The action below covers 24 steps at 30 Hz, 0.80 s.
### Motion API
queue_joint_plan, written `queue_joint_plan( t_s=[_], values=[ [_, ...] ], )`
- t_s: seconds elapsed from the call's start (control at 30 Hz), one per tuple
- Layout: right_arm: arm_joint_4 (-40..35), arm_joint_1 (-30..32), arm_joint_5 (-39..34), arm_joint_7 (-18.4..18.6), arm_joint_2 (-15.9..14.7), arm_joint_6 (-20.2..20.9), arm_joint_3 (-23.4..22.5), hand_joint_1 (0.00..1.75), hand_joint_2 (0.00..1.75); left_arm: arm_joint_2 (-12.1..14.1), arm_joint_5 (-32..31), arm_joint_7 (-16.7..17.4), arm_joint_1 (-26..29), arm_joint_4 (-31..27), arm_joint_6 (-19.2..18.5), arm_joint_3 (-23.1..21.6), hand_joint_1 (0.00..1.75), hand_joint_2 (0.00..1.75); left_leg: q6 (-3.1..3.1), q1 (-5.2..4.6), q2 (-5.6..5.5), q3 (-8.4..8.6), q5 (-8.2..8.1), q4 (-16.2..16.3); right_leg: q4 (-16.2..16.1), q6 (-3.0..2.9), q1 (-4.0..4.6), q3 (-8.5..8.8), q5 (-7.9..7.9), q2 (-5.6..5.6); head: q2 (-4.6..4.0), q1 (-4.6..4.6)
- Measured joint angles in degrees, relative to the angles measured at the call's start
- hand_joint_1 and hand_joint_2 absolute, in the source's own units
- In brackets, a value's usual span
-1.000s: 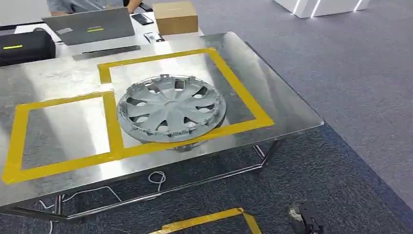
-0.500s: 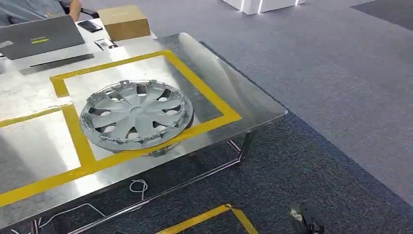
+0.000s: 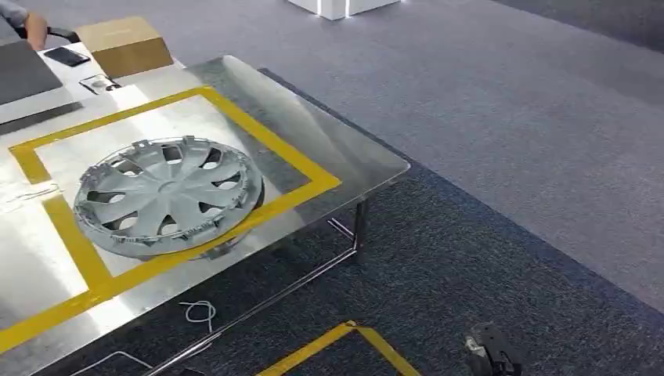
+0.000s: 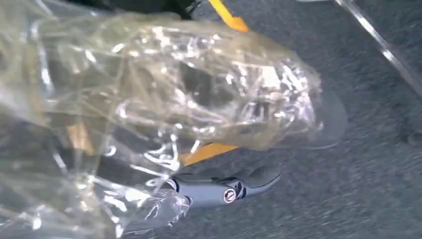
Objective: Take the parts from the cabinet and place them on the table.
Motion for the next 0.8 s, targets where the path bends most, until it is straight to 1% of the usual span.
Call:
queue_joint_plan(
  t_s=[0.03,0.07,0.1,0.13,0.17,0.2,0.23,0.27,0.3,0.33,0.37,0.4,0.43,0.47,0.5,0.53,0.57,0.6,0.63,0.67,0.7,0.73,0.77,0.8],
  values=[
    [0.02,0.39,-0.15,0.22,-0.09,-0.04,-0.02,0.00,0.00,0.00,0.06,0.00,-0.10,0.00,0.02,0.02,0.00,0.00,-0.28,-0.01,0.59,0.22,-0.18,0.01,-0.23,-0.31,-0.14,0.01,0.18,0.65,0.00,0.00],
    [0.02,0.73,-0.28,0.40,-0.09,-0.11,0.00,0.00,0.00,0.00,0.13,0.09,-0.12,0.00,0.02,0.02,0.00,0.00,-0.85,0.27,-0.98,0.21,-0.91,0.48,-0.56,-0.75,-0.60,0.31,0.49,1.22,0.00,0.00],
    [0.02,0.76,-0.35,0.59,-0.09,-0.15,-0.02,0.00,0.00,0.00,0.20,0.15,-0.09,0.00,0.02,0.04,0.00,0.00,-1.06,0.36,-4.03,-0.45,-2.40,2.24,-0.55,-0.93,-0.70,0.25,0.54,1.84,0.00,-0.31],
    [0.02,0.67,-0.44,0.66,-0.09,-0.20,-0.02,0.00,0.00,0.00,0.28,0.42,-0.04,0.00,0.02,0.13,0.00,0.00,-1.18,0.48,-5.73,-2.17,-4.75,6.11,-0.55,-1.15,-0.72,0.15,0.63,2.52,0.00,-0.50],
    [0.02,0.66,-0.50,0.68,-0.09,-0.22,-0.02,0.00,0.00,0.00,0.44,0.61,0.09,0.00,0.02,0.22,0.00,0.00,-1.27,0.60,-6.44,-4.48,-7.12,11.09,-0.55,-1.29,-0.70,0.08,0.64,3.34,0.00,-0.57],
    [0.02,0.76,-0.50,0.75,-0.09,-0.26,-0.02,0.00,0.00,0.00,0.46,0.66,0.23,0.00,0.02,0.31,0.00,0.00,-1.30,0.59,-6.65,-6.59,-8.62,15.36,-0.53,-1.32,-0.66,0.02,0.66,4.13,0.00,-0.54],
    [0.02,0.97,-0.52,0.79,-0.09,-0.37,-0.02,0.00,0.00,0.00,0.46,0.66,0.36,0.00,0.02,0.35,0.00,0.00,-1.31,0.58,-6.71,-7.93,-8.80,17.74,-0.50,-1.32,-0.65,0.03,0.67,5.04,0.00,-0.59],
    [0.02,1.16,-0.52,0.81,-0.09,-0.42,-0.02,0.00,0.00,0.00,0.46,0.66,0.48,0.00,0.02,0.37,0.00,0.00,-1.24,0.59,-6.71,-7.85,-7.45,17.11,-0.49,-1.31,-0.65,0.09,0.67,5.85,0.00,-0.54],
    [0.02,1.29,-0.52,0.88,-0.09,-0.50,-0.02,0.00,0.00,0.00,0.46,0.66,0.47,0.00,0.00,0.37,0.00,0.00,-1.13,0.61,-6.80,-6.85,-5.03,14.40,-0.41,-1.30,-0.65,0.12,0.68,6.66,0.00,-0.59],
    [0.02,1.32,-0.52,0.92,-0.09,-0.61,-0.02,0.00,0.00,0.00,0.46,0.66,0.42,0.00,0.00,0.37,0.00,0.00,-0.94,0.66,-7.24,-4.96,-2.09,9.91,-0.33,-1.25,-0.66,0.18,0.70,7.49,0.00,-0.56],
    [0.02,1.31,-0.52,0.92,-0.09,-0.61,-0.02,0.00,0.00,0.02,0.46,0.66,0.36,0.00,0.00,0.37,0.00,0.00,-0.69,0.77,-8.75,-2.62,0.76,4.59,-0.26,-1.15,-0.68,0.26,0.68,8.29,0.00,-0.61],
    [0.02,1.26,-0.52,0.92,-0.07,-0.61,-0.02,0.00,0.00,0.06,0.46,0.66,0.34,0.00,0.00,0.39,0.00,0.00,-0.28,0.97,-11.57,-1.28,0.62,1.90,-0.21,-0.90,-0.64,0.18,0.74,8.97,0.00,-0.50],
    [0.00,1.12,-0.52,0.94,-0.07,-0.63,-0.02,0.00,0.00,0.07,0.46,0.63,0.34,0.00,0.00,0.42,0.00,0.00,-0.26,1.15,-11.60,-1.06,0.68,0.76,0.16,-0.59,-0.45,-0.20,0.68,9.52,0.00,-0.46],
    [0.02,1.14,-0.52,0.94,-0.07,-0.68,-0.02,0.00,0.00,0.04,0.46,0.63,0.28,0.00,-0.02,0.44,0.00,0.00,-0.27,0.85,-10.96,-1.25,0.62,0.90,0.03,-0.01,-0.83,-0.64,1.02,10.20,0.02,-0.54],
    [0.02,1.39,-0.52,0.94,-0.07,-0.68,-0.04,0.00,0.00,0.02,0.44,0.63,0.23,0.00,-0.04,0.44,0.00,0.00,-0.08,0.67,-10.55,-1.25,0.61,0.87,-0.17,0.37,-1.00,-0.77,1.17,10.76,0.00,-0.54],
    [0.02,1.67,-0.53,0.94,-0.09,-0.68,-0.02,0.00,0.00,0.09,0.44,0.59,0.21,0.00,-0.11,0.44,0.00,0.00,0.29,0.63,-9.98,-1.18,0.82,0.66,-0.42,0.85,-1.08,-0.94,1.34,11.29,0.00,-0.48],
    [0.04,1.79,-0.52,0.97,-0.20,-0.66,-0.02,0.00,0.00,0.02,0.48,0.59,0.15,0.00,-0.13,0.46,0.00,0.00,0.91,1.21,-9.02,-0.97,1.28,-0.10,-0.03,1.04,-1.17,-1.41,1.14,11.10,0.00,-0.54],
    [0.00,1.83,-0.50,0.94,-0.13,-0.66,-0.02,0.00,0.00,0.13,0.46,0.55,-0.04,0.00,-0.15,0.48,0.00,0.00,1.25,1.01,-8.53,-0.94,1.34,-0.25,1.39,1.12,-0.79,-2.08,0.10,7.62,0.00,-0.35],
    [0.00,1.52,-0.52,1.01,-0.13,-0.68,-0.02,0.00,0.00,0.09,0.46,0.48,-0.07,0.00,-0.20,0.50,0.00,0.00,1.50,0.89,-7.83,-1.05,1.36,-0.24,4.94,1.26,-0.77,-3.87,-2.09,5.23,0.00,0.07],
    [0.00,1.27,-0.52,1.03,-0.13,-0.72,-0.02,0.00,0.00,0.07,0.44,0.48,0.05,0.00,-0.22,0.50,0.00,0.00,1.51,0.73,-6.95,-1.08,1.35,-0.23,9.85,1.44,-0.79,-6.14,-4.49,4.12,0.00,0.13],
    [0.00,1.19,-0.52,1.03,-0.13,-0.74,-0.02,0.00,0.00,0.09,0.44,0.48,0.28,0.00,-0.22,0.50,0.00,0.00,1.53,0.65,-6.08,-1.11,1.34,-0.22,14.60,1.61,-0.82,-8.37,-6.49,3.66,0.00,0.11],
    [0.00,1.34,-0.52,1.05,-0.13,-0.72,-0.02,0.00,0.00,0.18,0.39,0.48,0.42,0.00,-0.22,0.50,0.00,0.00,1.57,0.61,-5.22,-1.15,1.30,-0.20,17.77,1.76,-0.85,-9.84,-7.36,3.45,0.00,0.16],
    [0.00,1.58,-0.50,1.12,-0.13,-0.72,-0.02,0.00,0.00,0.17,0.37,0.48,0.44,0.00,-0.22,0.52,0.00,0.00,1.57,0.59,-4.53,-1.14,1.29,-0.20,17.81,1.83,-0.88,-9.82,-6.70,3.36,0.00,0.13],
    [0.02,1.72,-0.50,1.12,-0.13,-0.72,-0.02,0.00,0.00,0.17,0.35,0.48,0.38,0.00,-0.22,0.52,0.00,0.00,1.50,0.59,-3.85,-1.13,1.23,-0.19,15.46,1.82,-0.88,-8.49,-5.06,3.18,0.00,0.16]
  ],
)
